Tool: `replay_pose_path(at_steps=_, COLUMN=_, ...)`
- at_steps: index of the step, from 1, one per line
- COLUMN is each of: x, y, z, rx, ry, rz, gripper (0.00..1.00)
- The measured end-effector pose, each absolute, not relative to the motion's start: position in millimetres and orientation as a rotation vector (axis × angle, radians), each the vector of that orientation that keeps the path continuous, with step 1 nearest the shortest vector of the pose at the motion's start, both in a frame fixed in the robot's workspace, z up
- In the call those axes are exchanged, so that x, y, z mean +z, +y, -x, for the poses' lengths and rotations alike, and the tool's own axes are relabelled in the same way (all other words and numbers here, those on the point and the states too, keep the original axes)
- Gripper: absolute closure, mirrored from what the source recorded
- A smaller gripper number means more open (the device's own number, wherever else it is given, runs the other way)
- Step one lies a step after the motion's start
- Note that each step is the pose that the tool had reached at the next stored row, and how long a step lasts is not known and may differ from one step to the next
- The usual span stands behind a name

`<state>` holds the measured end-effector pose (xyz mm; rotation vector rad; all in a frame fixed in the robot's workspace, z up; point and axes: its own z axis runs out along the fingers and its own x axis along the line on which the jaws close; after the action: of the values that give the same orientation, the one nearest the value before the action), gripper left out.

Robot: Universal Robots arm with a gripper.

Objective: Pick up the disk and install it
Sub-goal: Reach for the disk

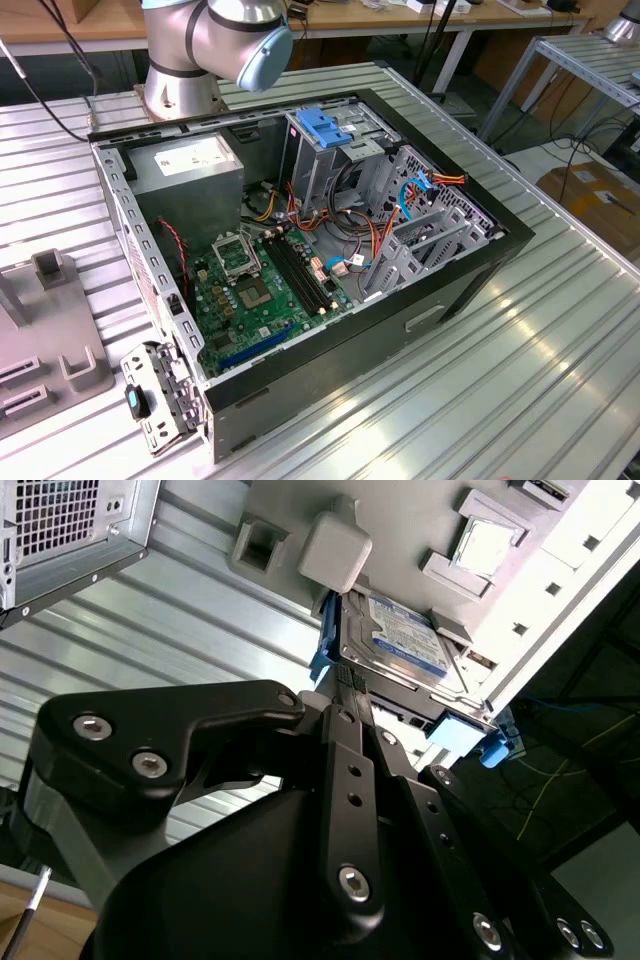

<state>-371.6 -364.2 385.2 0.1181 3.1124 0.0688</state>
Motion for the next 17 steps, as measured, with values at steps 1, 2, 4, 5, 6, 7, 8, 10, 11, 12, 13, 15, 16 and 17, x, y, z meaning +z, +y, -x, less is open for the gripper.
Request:
replay_pose_path(at_steps=1, x=385, y=-364, z=373, rx=0.069, ry=3.112, rz=-0.118, gripper=0.89)
replay_pose_path(at_steps=2, x=385, y=-364, z=375, rx=0.069, ry=3.112, rz=-0.118, gripper=0.89)
replay_pose_path(at_steps=4, x=385, y=-364, z=378, rx=0.069, ry=3.113, rz=-0.118, gripper=0.89)
replay_pose_path(at_steps=5, x=385, y=-364, z=380, rx=0.069, ry=3.112, rz=-0.118, gripper=0.89)
replay_pose_path(at_steps=6, x=385, y=-364, z=382, rx=0.069, ry=3.112, rz=-0.118, gripper=0.89)
replay_pose_path(at_steps=7, x=385, y=-364, z=383, rx=0.069, ry=3.112, rz=-0.118, gripper=0.89)
replay_pose_path(at_steps=8, x=385, y=-363, z=384, rx=0.069, ry=3.112, rz=-0.118, gripper=0.89)
replay_pose_path(at_steps=10, x=385, y=-363, z=386, rx=0.069, ry=3.112, rz=-0.118, gripper=0.89)
replay_pose_path(at_steps=11, x=385, y=-363, z=386, rx=0.069, ry=3.112, rz=-0.118, gripper=0.89)
replay_pose_path(at_steps=12, x=385, y=-363, z=387, rx=0.069, ry=3.112, rz=-0.118, gripper=0.89)
replay_pose_path(at_steps=13, x=385, y=-363, z=387, rx=0.069, ry=3.112, rz=-0.118, gripper=0.89)
replay_pose_path(at_steps=15, x=385, y=-363, z=388, rx=0.069, ry=3.112, rz=-0.118, gripper=0.89)
replay_pose_path(at_steps=16, x=385, y=-363, z=388, rx=0.069, ry=3.112, rz=-0.118, gripper=0.89)
replay_pose_path(at_steps=17, x=385, y=-363, z=389, rx=0.069, ry=3.112, rz=-0.118, gripper=0.89)
